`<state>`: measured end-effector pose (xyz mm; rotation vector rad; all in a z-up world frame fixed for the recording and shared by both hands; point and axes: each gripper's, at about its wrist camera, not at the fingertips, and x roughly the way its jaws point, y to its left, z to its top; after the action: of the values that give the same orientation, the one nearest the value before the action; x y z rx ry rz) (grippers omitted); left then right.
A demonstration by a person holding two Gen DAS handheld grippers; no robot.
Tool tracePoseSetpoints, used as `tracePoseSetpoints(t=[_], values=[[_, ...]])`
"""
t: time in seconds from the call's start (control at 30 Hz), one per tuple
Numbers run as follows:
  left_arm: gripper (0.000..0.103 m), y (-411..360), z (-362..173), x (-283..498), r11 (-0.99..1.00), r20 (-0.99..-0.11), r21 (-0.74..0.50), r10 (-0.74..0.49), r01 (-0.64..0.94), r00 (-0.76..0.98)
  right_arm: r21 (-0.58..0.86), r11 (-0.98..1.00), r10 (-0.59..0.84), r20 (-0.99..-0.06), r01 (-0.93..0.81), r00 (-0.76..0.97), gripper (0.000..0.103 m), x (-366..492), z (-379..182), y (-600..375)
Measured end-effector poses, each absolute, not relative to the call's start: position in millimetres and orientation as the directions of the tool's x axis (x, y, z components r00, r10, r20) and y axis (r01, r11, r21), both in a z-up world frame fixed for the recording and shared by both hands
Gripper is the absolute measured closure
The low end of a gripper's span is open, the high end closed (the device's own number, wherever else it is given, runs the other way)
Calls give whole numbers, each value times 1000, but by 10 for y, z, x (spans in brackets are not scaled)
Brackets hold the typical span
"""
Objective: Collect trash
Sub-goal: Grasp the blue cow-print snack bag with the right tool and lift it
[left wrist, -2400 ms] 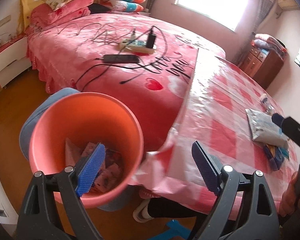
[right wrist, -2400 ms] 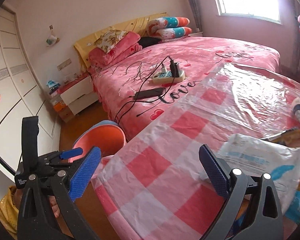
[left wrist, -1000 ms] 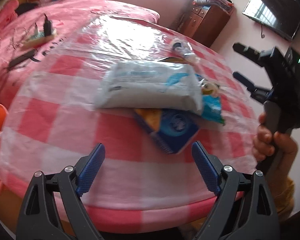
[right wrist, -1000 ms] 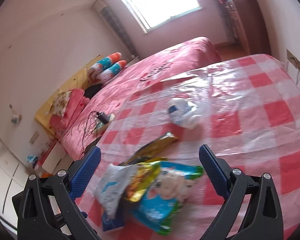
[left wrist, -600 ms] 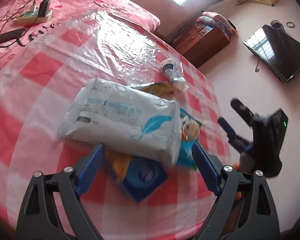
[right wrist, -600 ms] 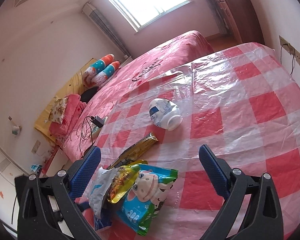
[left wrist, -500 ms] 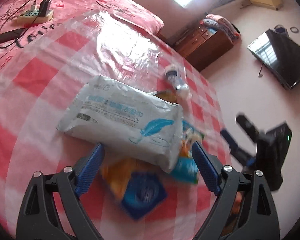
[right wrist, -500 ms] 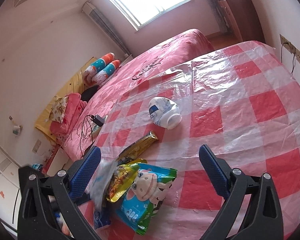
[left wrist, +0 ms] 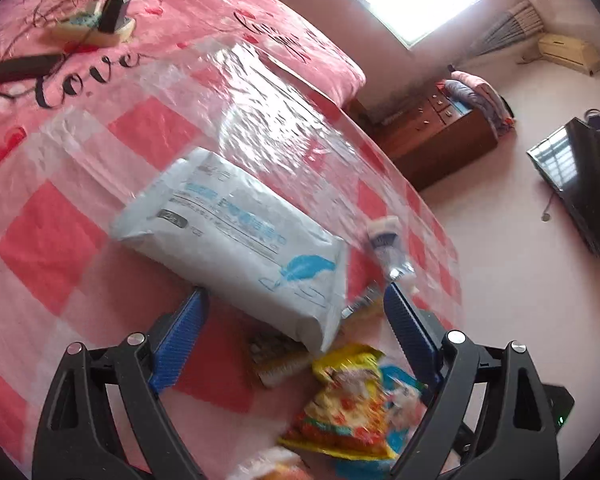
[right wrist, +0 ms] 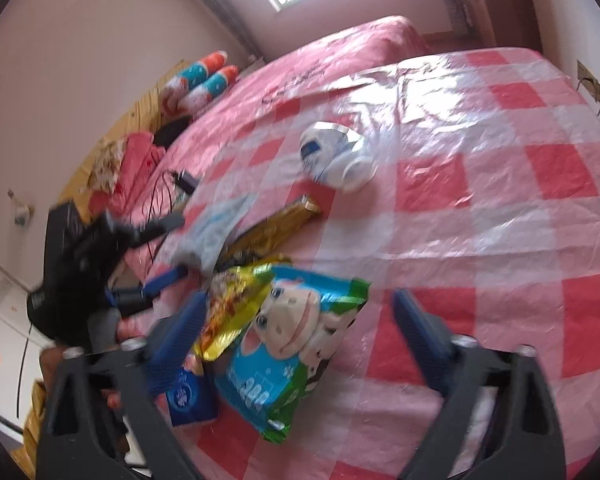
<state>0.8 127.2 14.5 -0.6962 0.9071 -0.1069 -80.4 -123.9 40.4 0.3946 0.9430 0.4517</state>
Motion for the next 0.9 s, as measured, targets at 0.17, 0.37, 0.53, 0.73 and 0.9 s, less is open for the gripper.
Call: tracePoseSetpoints(t=[0.17, 0.37, 0.53, 0.73, 0.9], values=[[14, 1321, 137, -15, 808, -714, -554, -337, -200, 613, 459, 868, 489, -717, -192, 496, 32, -823, 316, -1142], [14, 1153, 260, -328, 857, -737, -506, -375, -92, 562, 391, 895, 445, -730, -216, 520, 34, -849, 314, -1036], [14, 856, 331, -495, 849, -731, -528, -469, 25, 495, 301, 921, 390, -746, -249, 539, 34, -855, 309, -921], [14, 635, 269, -453, 846, -741, -528, -501, 71, 447, 199, 949, 308, -765, -246, 566, 32, -805, 292, -967], [14, 517, 150, -337, 876, -779, -478, -458, 67, 428, 203, 960, 278, -763, -191, 583, 29, -727, 276, -1245]])
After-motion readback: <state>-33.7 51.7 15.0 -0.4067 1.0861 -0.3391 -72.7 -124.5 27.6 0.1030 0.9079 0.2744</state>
